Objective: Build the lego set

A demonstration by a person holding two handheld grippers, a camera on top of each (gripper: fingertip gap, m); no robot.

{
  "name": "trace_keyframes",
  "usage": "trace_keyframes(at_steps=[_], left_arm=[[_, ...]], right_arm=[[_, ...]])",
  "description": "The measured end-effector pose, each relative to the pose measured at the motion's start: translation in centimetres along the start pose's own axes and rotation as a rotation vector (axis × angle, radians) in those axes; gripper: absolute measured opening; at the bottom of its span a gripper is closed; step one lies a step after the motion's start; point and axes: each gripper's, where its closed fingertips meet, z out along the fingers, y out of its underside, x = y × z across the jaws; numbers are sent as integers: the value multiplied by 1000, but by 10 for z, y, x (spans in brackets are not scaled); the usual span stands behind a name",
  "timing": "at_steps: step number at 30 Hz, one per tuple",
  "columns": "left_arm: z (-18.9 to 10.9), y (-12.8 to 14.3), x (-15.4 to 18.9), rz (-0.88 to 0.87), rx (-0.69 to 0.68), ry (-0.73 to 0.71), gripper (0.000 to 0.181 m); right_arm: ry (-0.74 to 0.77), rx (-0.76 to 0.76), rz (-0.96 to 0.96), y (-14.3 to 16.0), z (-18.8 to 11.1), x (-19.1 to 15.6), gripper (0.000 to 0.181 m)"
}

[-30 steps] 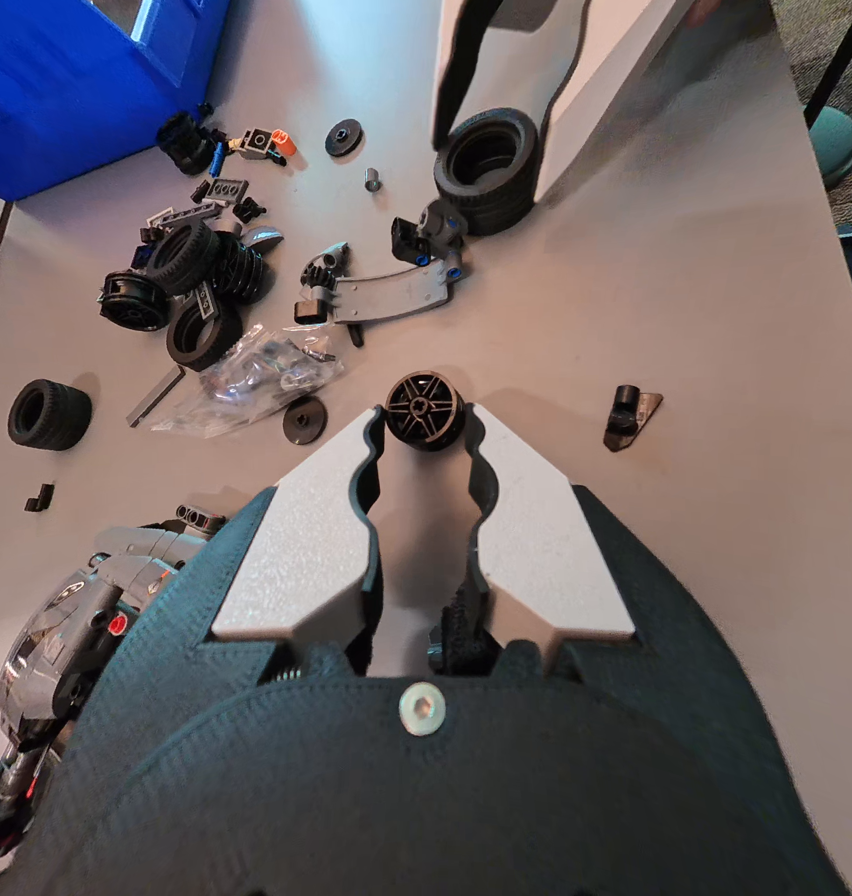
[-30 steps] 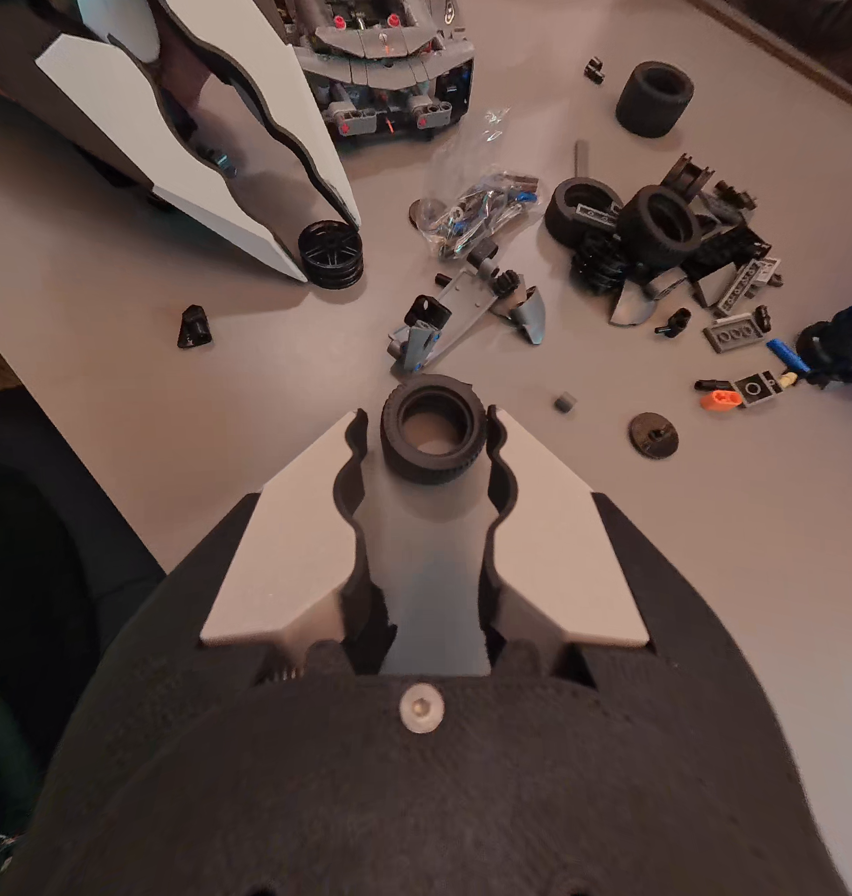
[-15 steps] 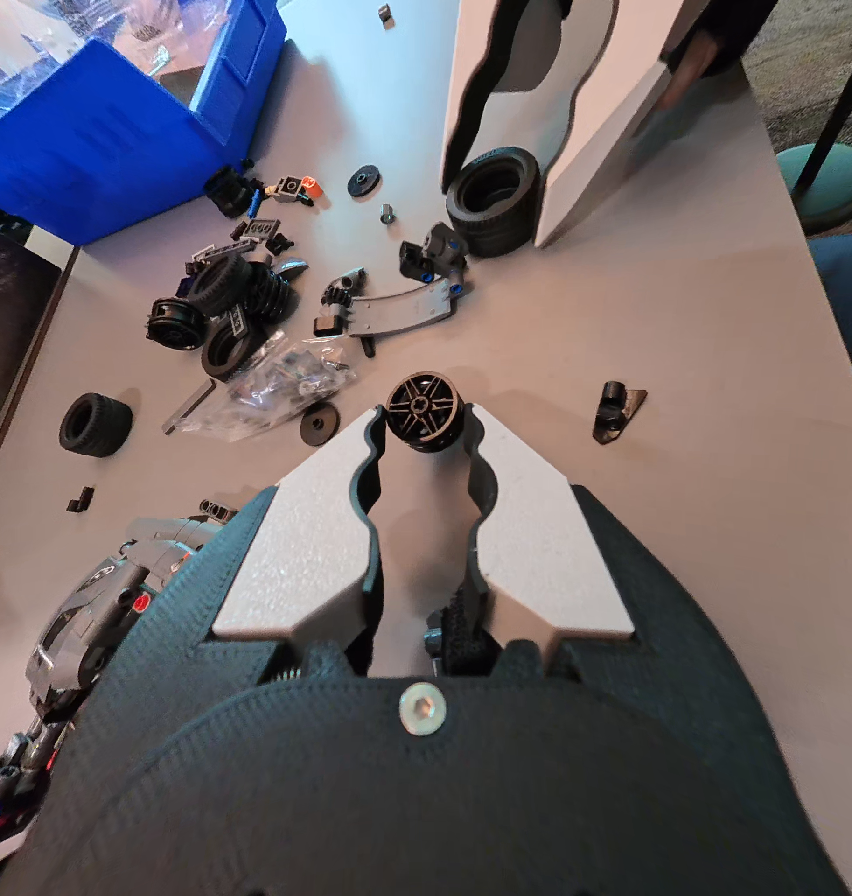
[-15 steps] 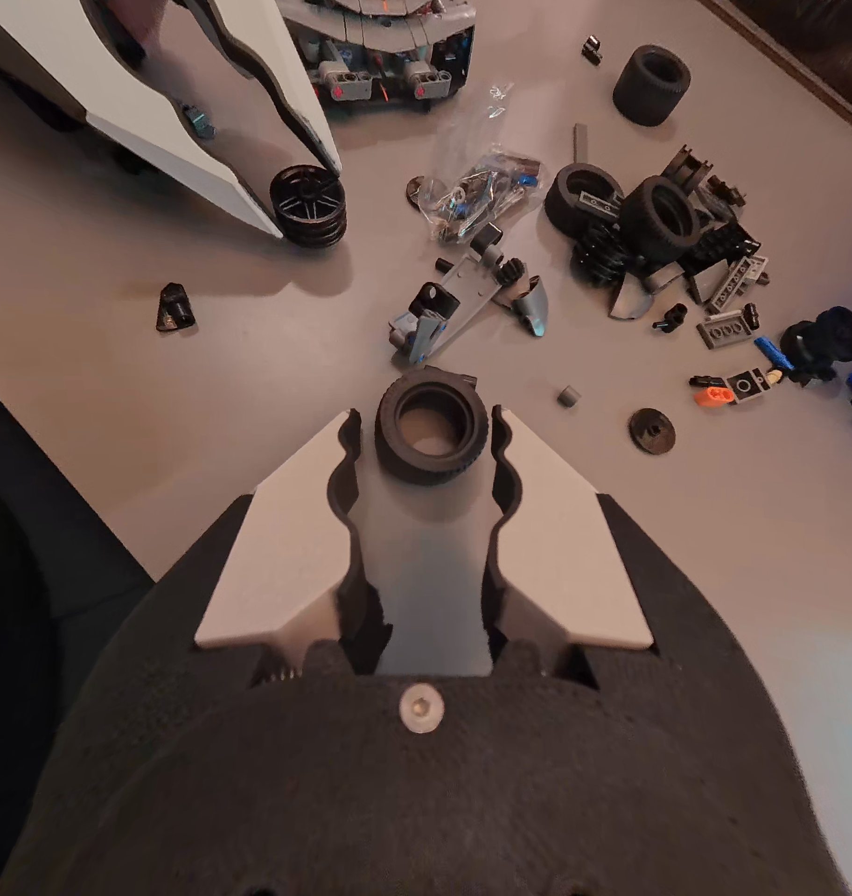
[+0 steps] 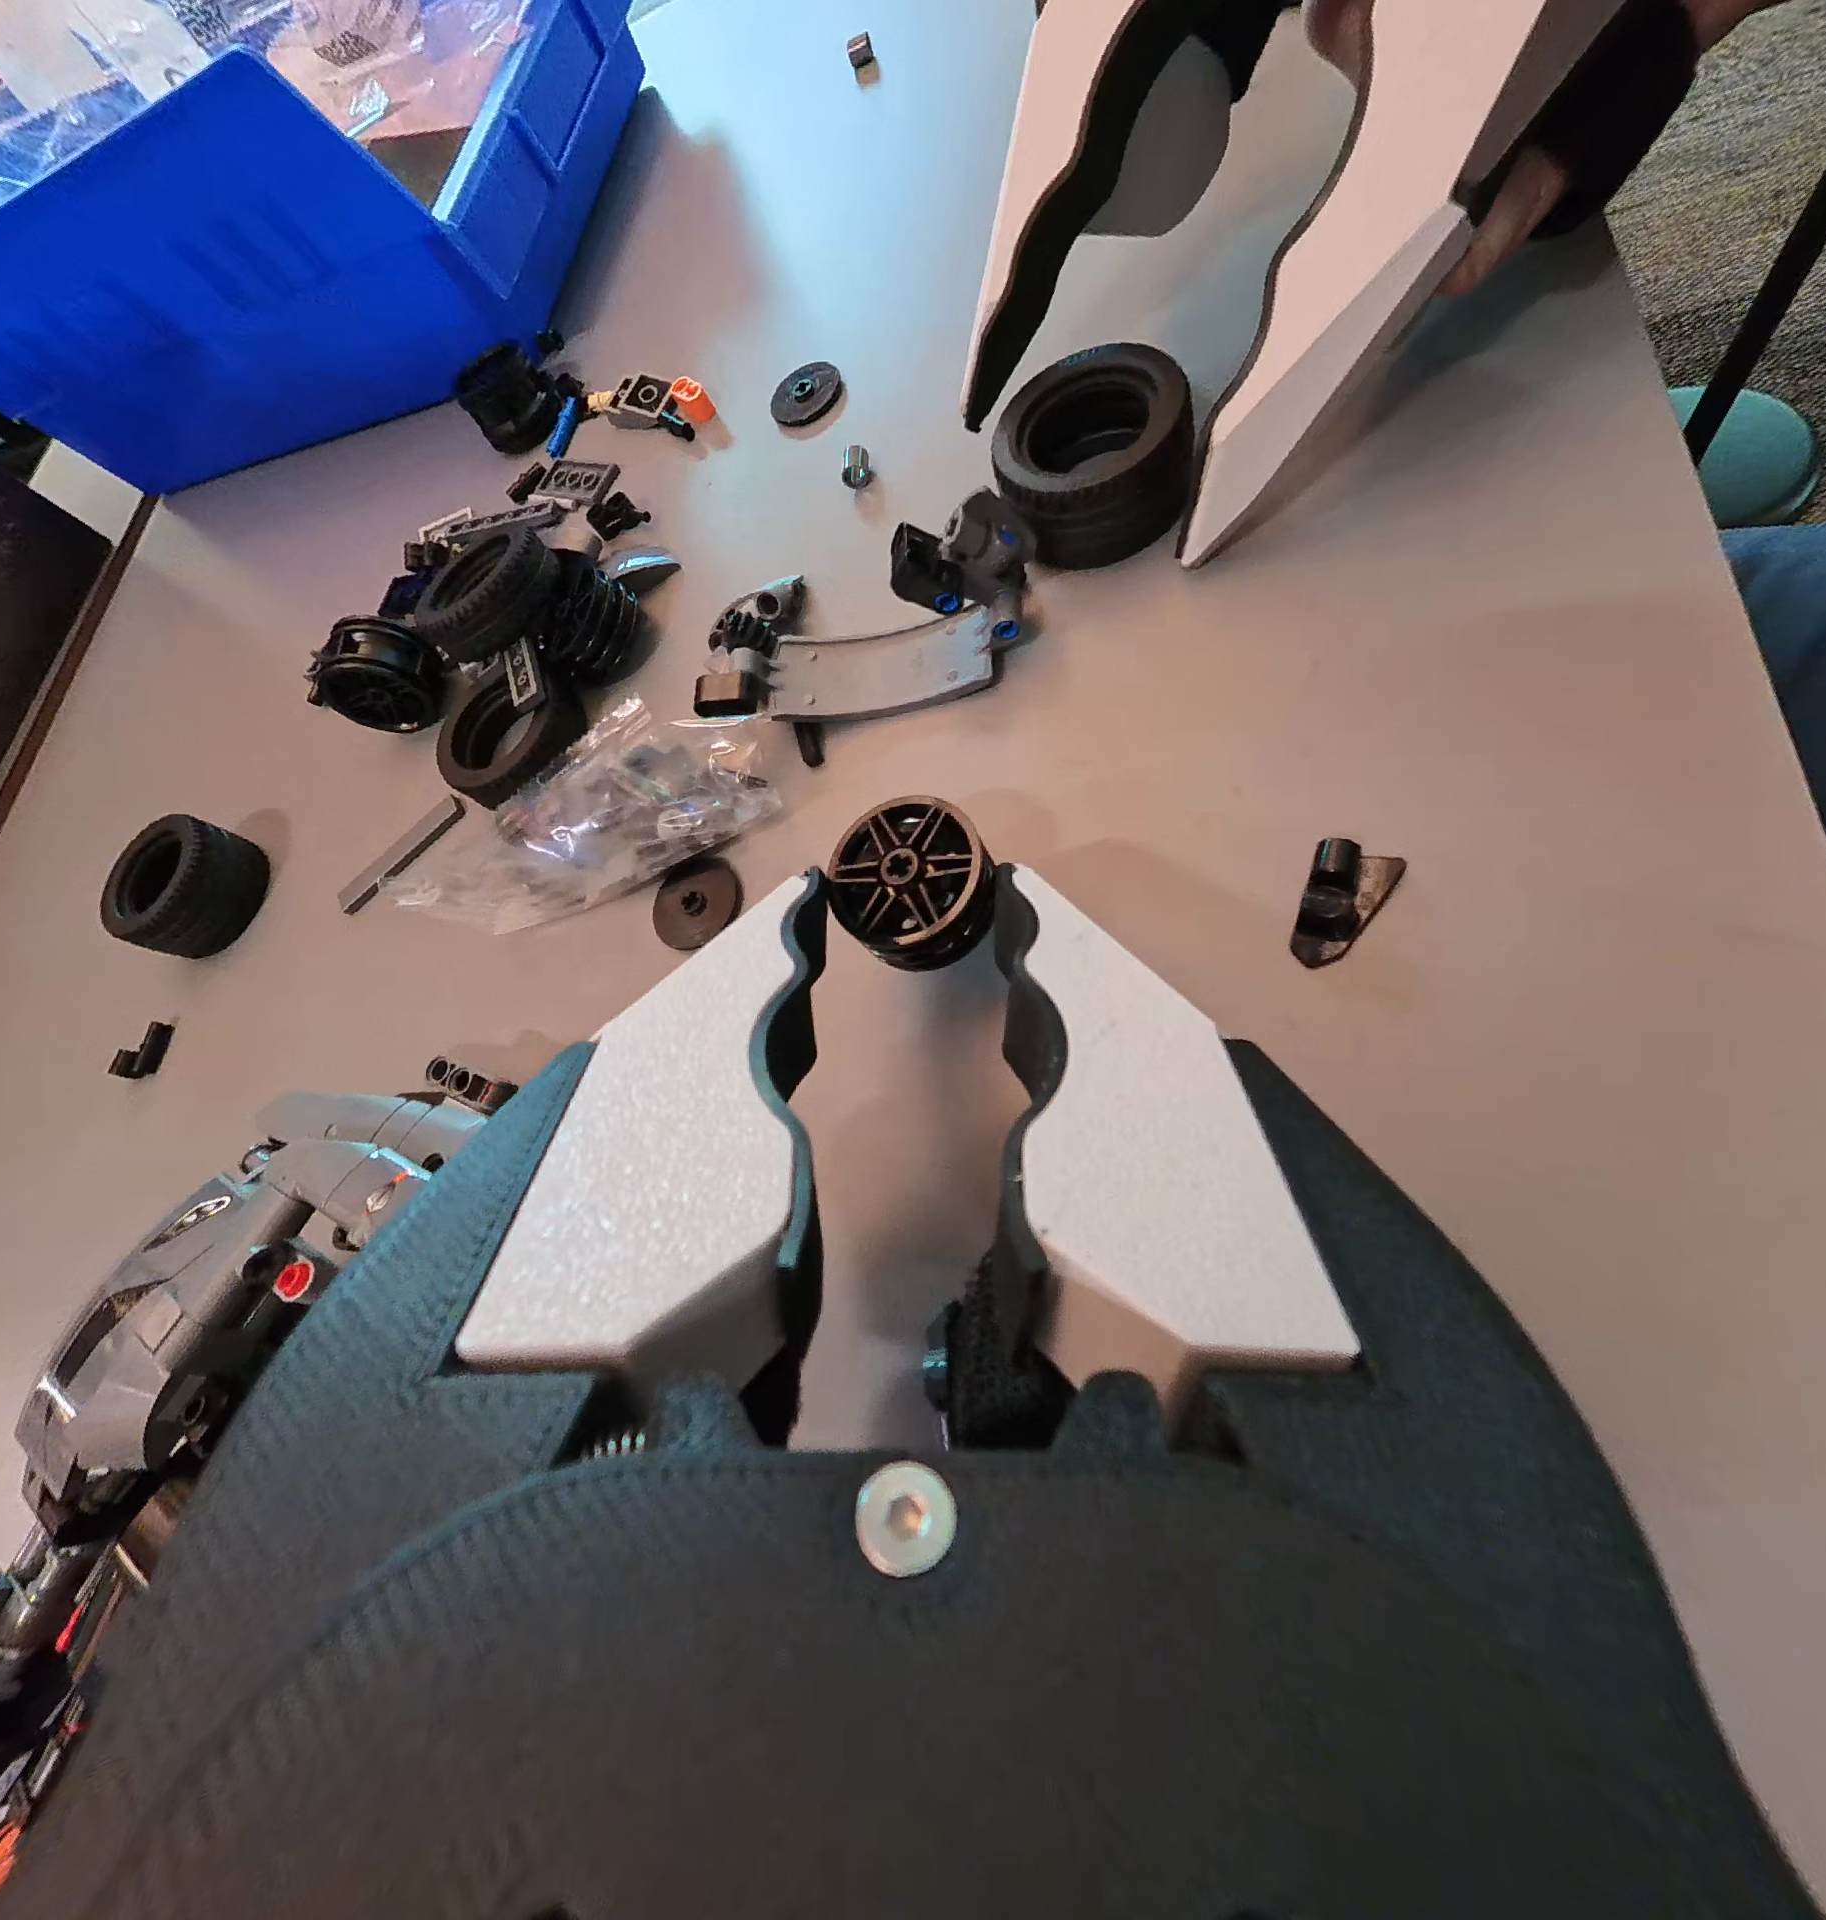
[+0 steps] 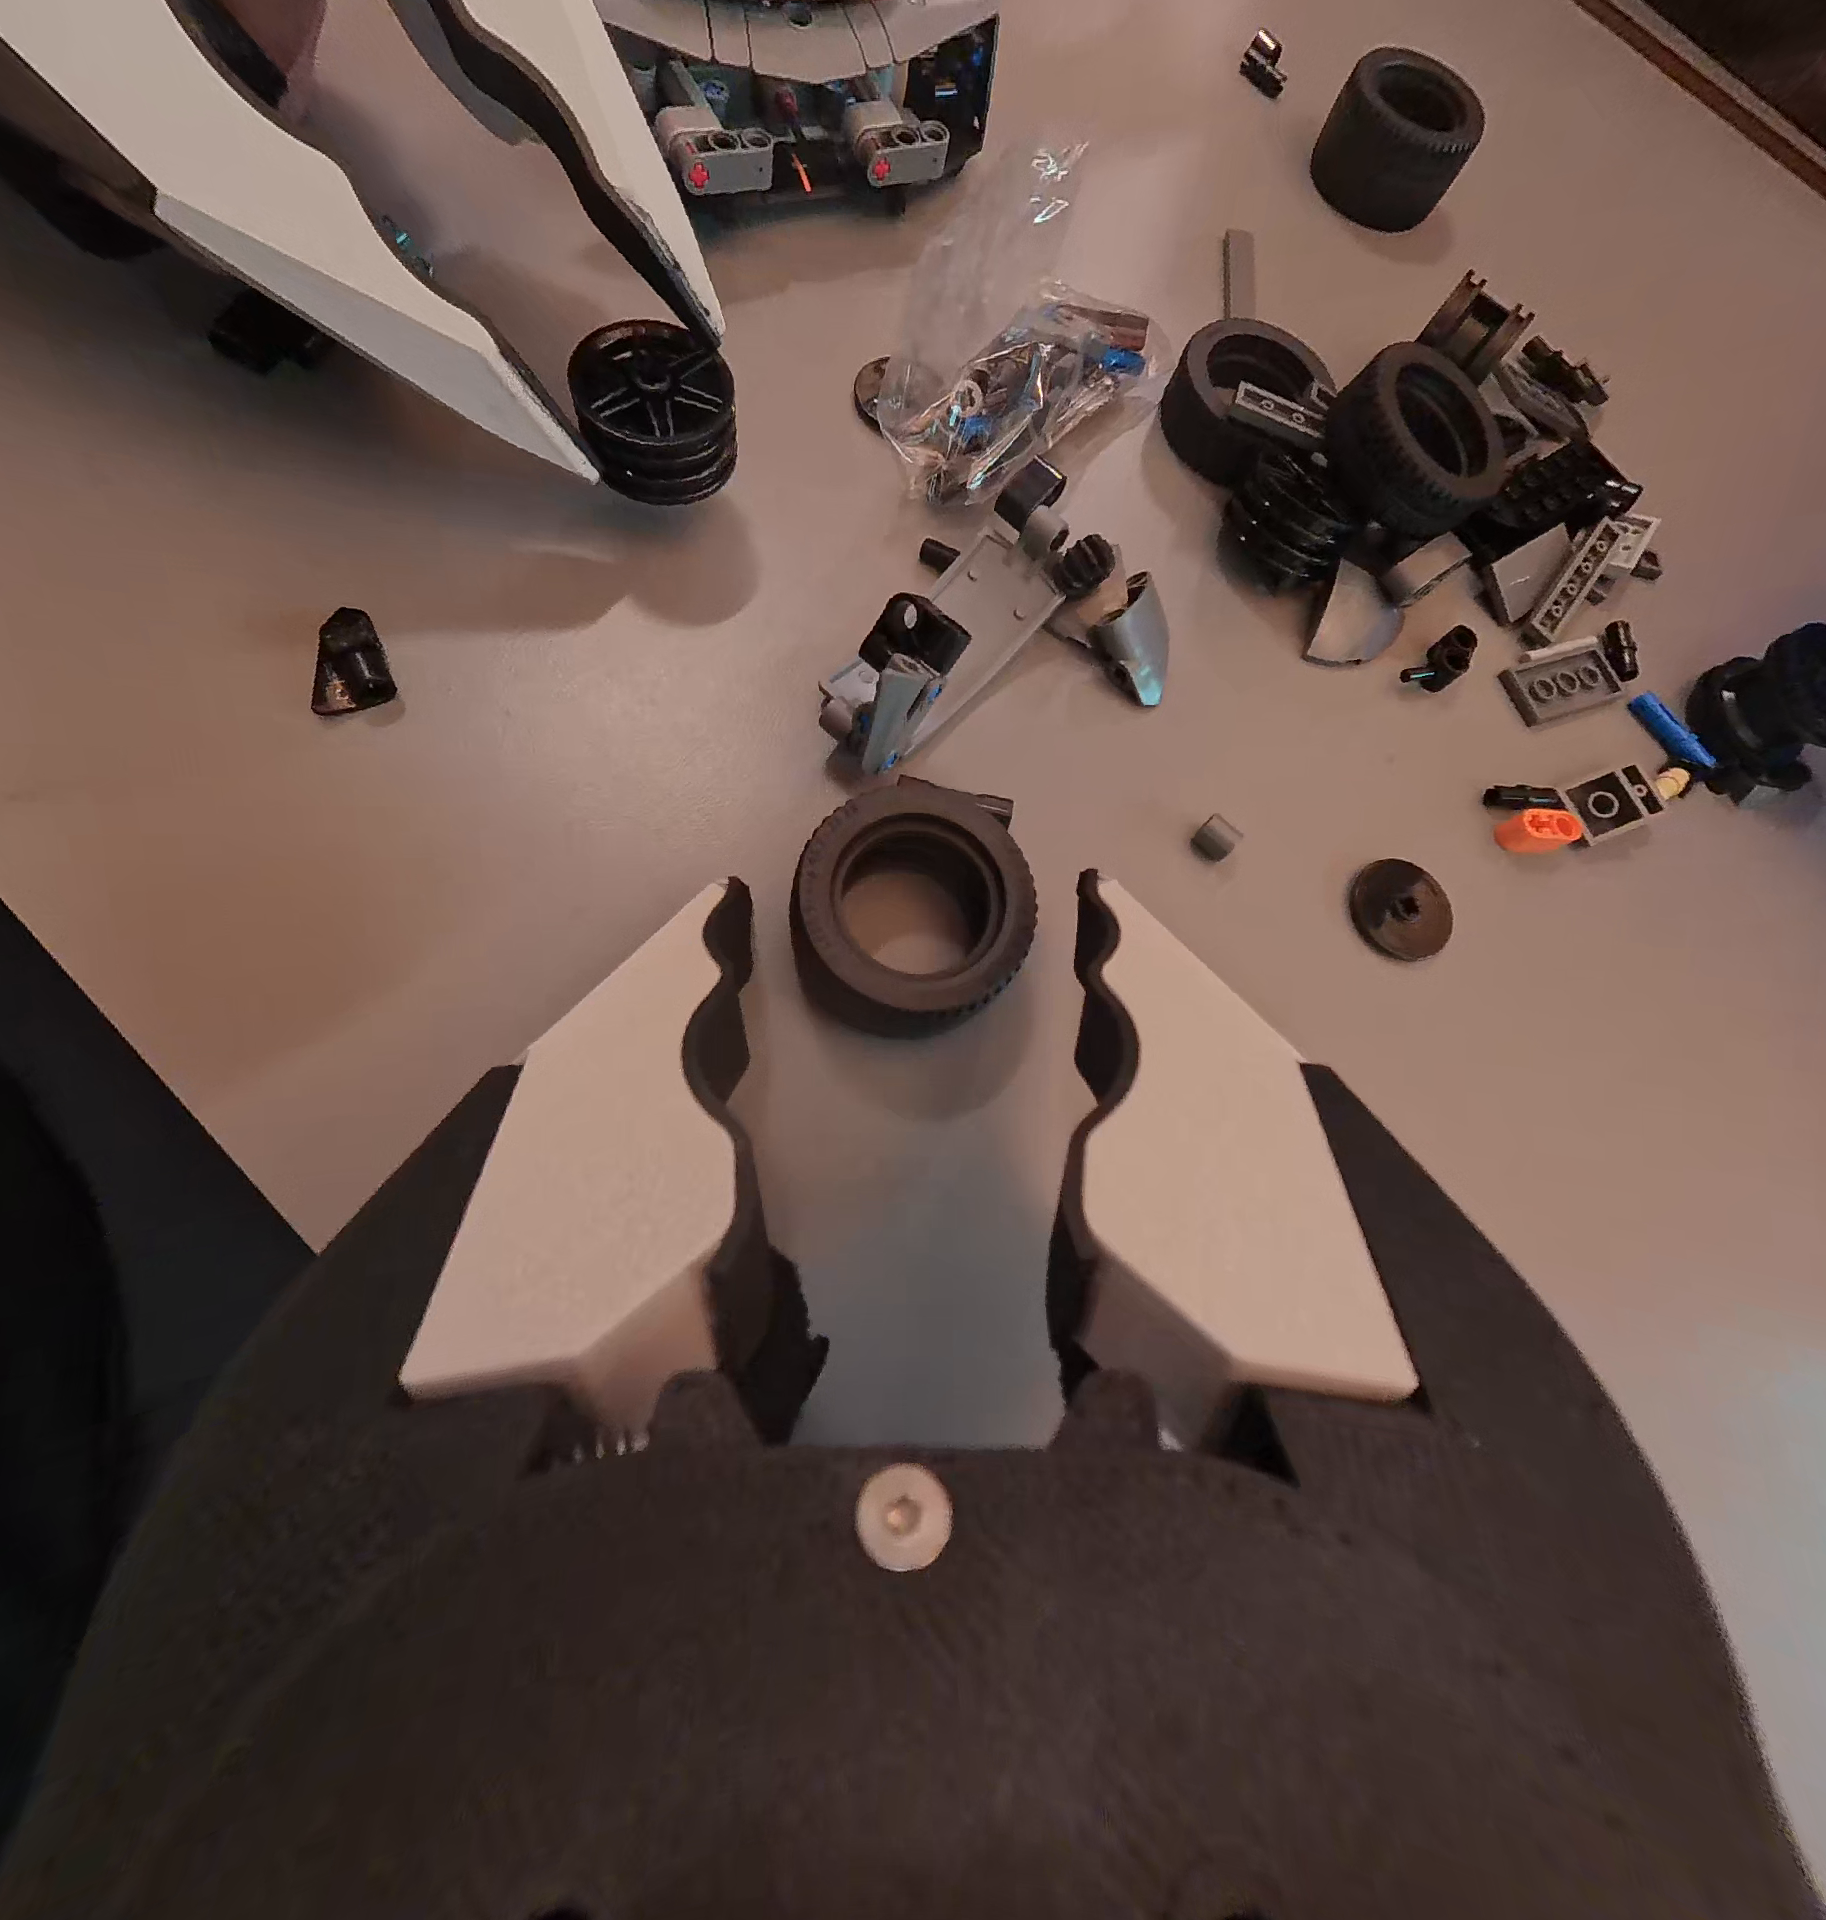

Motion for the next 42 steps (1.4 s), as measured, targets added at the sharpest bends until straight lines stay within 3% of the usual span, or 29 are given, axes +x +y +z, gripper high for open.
trace_keyframes(at_steps=[42], left_arm=[[-4,-4,-5,-3,21,-21,30]], right_arm=[[-11,-1,0,0,0,-1,67]])
